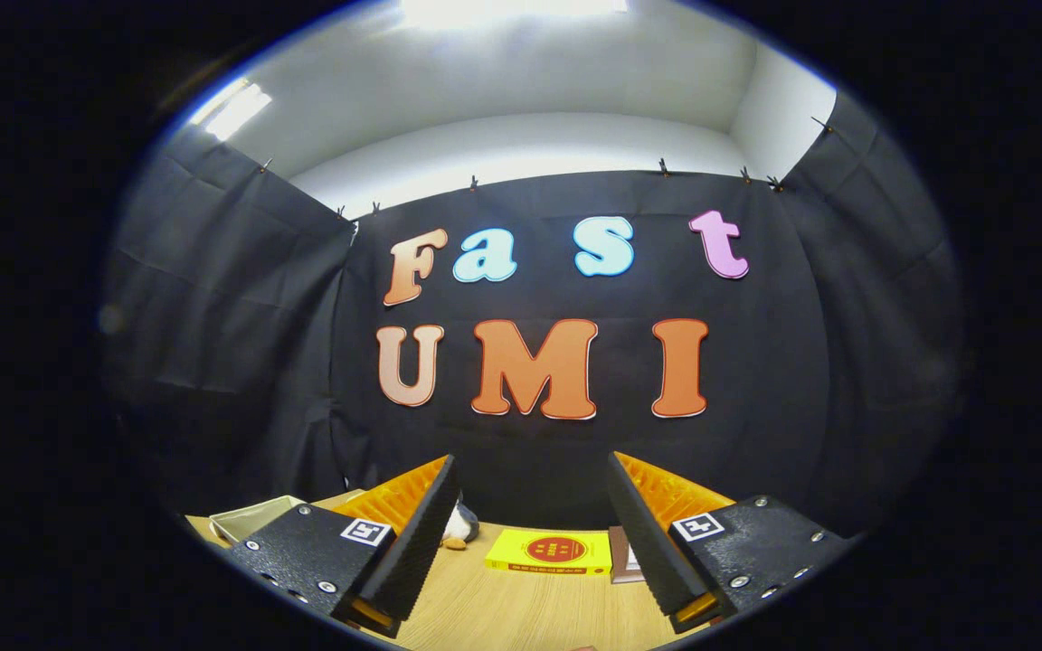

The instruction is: Open the storage box then place both shoes into the box .Put the left shoe in first, then the right shoe, with the right side of both shoes facing outward in a uniform manner.

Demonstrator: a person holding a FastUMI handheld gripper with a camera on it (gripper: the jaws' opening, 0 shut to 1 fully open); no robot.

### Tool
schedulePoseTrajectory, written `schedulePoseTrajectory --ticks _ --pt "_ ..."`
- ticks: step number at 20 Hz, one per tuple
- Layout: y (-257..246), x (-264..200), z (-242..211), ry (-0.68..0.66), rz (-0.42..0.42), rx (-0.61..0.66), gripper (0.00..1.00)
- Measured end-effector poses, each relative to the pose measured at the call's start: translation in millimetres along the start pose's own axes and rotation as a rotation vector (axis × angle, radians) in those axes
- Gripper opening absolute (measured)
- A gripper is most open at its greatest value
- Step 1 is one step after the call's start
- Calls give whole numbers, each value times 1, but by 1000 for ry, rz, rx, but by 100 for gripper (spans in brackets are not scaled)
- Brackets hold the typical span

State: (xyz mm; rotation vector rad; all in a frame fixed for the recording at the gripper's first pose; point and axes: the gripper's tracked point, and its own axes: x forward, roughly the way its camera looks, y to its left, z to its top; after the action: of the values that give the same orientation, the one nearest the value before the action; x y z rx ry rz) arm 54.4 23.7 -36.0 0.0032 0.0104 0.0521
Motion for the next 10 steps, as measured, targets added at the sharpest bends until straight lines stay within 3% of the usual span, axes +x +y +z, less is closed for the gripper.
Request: schedulePoseTrajectory --ticks 10 --pt "-8 -7 6 -11 1 -16 97"
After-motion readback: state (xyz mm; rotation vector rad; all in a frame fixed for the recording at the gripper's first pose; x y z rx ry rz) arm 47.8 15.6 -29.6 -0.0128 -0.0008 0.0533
